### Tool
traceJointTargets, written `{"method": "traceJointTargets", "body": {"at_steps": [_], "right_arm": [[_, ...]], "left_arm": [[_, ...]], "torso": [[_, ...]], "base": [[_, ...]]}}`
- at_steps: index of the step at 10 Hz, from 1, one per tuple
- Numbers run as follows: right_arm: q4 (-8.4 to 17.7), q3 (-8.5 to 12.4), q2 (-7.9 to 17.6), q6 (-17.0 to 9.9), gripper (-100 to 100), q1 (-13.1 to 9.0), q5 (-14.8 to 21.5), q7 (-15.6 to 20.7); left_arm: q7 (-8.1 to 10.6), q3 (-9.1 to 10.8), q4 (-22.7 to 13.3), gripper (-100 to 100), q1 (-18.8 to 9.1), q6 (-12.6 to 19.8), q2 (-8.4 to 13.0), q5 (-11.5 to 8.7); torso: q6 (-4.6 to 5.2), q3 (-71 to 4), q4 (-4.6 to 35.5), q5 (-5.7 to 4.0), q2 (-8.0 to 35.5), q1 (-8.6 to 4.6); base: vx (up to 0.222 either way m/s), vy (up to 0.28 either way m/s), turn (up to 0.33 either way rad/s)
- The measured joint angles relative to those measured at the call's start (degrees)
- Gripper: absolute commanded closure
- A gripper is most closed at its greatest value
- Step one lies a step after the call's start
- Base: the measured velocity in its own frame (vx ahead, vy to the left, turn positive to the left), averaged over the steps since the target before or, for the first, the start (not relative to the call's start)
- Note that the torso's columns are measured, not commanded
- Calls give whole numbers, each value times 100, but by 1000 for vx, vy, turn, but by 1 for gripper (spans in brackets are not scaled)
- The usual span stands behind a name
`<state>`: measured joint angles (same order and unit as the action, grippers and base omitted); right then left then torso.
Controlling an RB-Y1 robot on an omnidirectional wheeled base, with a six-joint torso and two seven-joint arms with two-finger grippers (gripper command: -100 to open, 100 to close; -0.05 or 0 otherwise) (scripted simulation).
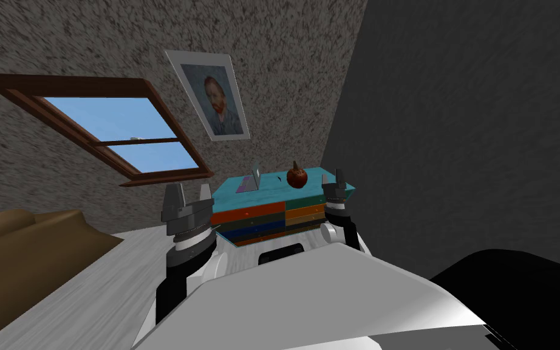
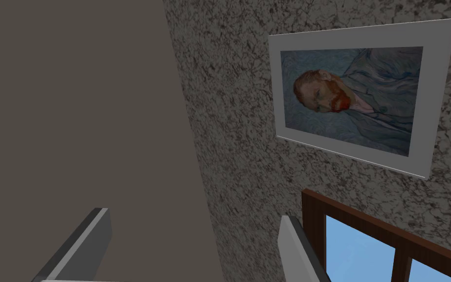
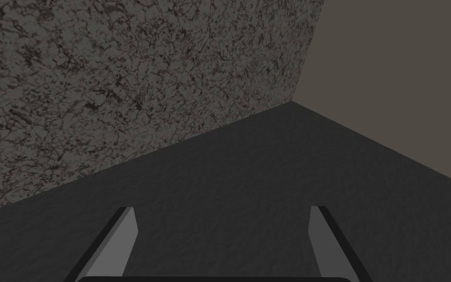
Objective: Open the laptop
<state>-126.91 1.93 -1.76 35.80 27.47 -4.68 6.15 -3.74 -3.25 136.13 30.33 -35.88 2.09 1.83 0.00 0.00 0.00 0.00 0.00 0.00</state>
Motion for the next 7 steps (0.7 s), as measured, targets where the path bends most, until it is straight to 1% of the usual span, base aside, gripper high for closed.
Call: {"method": "traceJointTargets", "body": {"at_steps": [1,2,7], "right_arm": [[0,0,0,0,0,0,0,0],[0,0,0,0,0,0,0,0],[-2,0,0,0,0,0,0,0]], "left_arm": [[0,0,0,0,0,0,0,0],[0,0,0,0,0,0,0,0],[0,0,1,0,0,0,0,0]], "torso": [[0,-467,235,0,232,0],[0,-1200,600,0,597,0],[0,-5381,2691,0,2693,0]], "base": [[0,0,0],[0,0,0],[0,0,0]]}}
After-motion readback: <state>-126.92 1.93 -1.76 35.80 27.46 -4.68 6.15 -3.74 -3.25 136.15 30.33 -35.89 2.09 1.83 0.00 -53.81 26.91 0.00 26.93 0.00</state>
